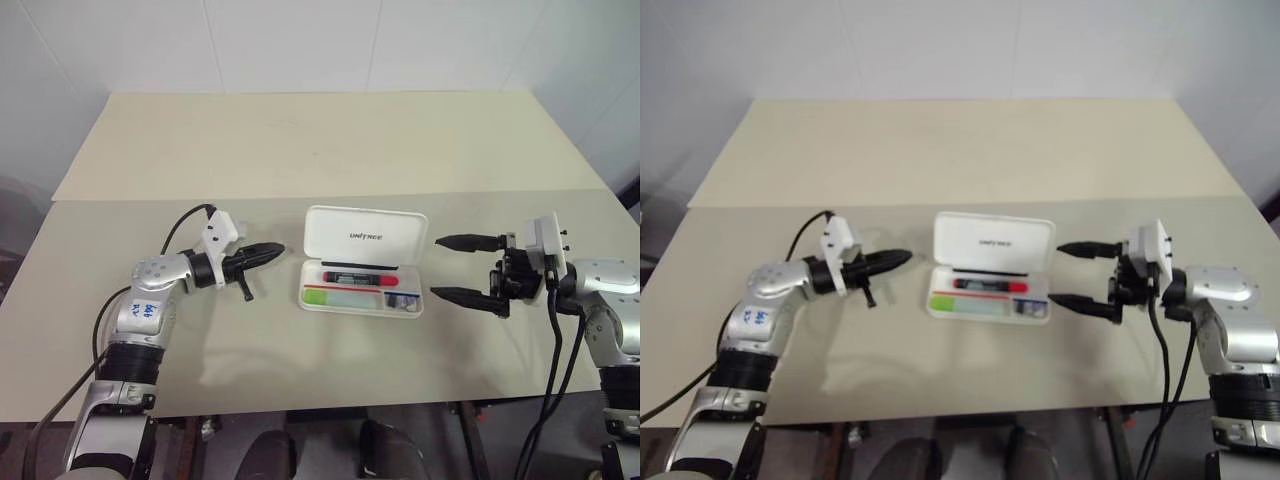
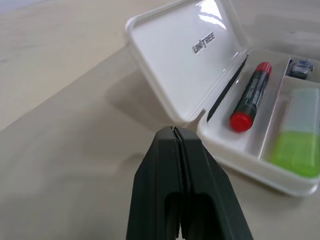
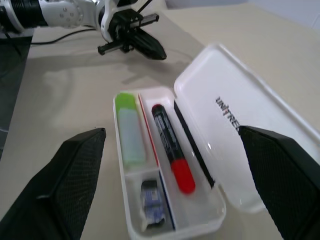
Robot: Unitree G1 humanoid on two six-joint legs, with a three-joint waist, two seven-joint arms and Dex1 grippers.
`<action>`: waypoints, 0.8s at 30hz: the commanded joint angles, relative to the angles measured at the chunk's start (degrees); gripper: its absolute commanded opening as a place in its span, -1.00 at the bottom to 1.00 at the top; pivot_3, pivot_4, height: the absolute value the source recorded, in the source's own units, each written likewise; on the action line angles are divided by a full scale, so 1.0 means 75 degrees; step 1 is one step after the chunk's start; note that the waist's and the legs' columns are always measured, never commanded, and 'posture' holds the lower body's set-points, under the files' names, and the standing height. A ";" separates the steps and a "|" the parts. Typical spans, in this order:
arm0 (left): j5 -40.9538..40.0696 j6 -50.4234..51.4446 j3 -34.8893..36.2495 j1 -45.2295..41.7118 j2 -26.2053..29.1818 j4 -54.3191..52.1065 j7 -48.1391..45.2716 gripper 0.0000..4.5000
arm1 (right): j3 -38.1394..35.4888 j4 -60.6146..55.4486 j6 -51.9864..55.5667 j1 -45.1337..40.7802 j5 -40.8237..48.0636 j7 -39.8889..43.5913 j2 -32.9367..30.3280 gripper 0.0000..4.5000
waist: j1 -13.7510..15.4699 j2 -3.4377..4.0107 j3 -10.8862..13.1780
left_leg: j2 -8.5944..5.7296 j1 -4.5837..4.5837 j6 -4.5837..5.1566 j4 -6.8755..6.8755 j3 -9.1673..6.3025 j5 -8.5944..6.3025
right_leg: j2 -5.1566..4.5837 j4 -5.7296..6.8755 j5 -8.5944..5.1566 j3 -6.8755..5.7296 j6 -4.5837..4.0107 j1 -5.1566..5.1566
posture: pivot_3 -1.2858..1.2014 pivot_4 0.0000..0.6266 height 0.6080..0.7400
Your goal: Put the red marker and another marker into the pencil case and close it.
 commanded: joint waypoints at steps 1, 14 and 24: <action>0.0182 -0.0007 -0.0108 -0.0413 -0.0206 0.0245 0.0260 -0.98 | -0.0128 0.0091 -0.0286 0.0035 -0.0071 0.0164 -0.0096 1.00 | -0.0004 0.0000 0.0000 | 0.0000 0.0000 0.0000 0.0001 0.0001 0.0000 | 0.0000 0.0000 0.0000 0.0000 0.0000 0.0000 | 0.03 -0.52 1.00; 0.0590 0.0390 -0.0124 -0.0826 -0.0453 0.0760 0.1015 -0.98 | -0.0362 0.0088 -0.0508 0.0313 -0.0026 -0.0024 -0.0052 1.00 | 0.0004 -0.0003 -0.0001 | 0.0000 0.0003 0.0001 0.0004 0.0005 0.0001 | -0.0001 0.0000 0.0001 0.0002 0.0001 0.0001 | 0.03 -0.52 1.00; 0.1052 -0.0368 -0.0389 -0.1635 -0.1345 0.2185 0.1442 -0.98 | -0.0297 -0.0101 -0.0210 0.0442 0.0250 0.0057 -0.0070 1.00 | 0.0048 -0.0007 -0.0001 | -0.0004 0.0001 0.0001 0.0012 0.0007 0.0001 | -0.0002 0.0000 0.0003 0.0002 0.0005 0.0005 | 0.03 -0.52 1.00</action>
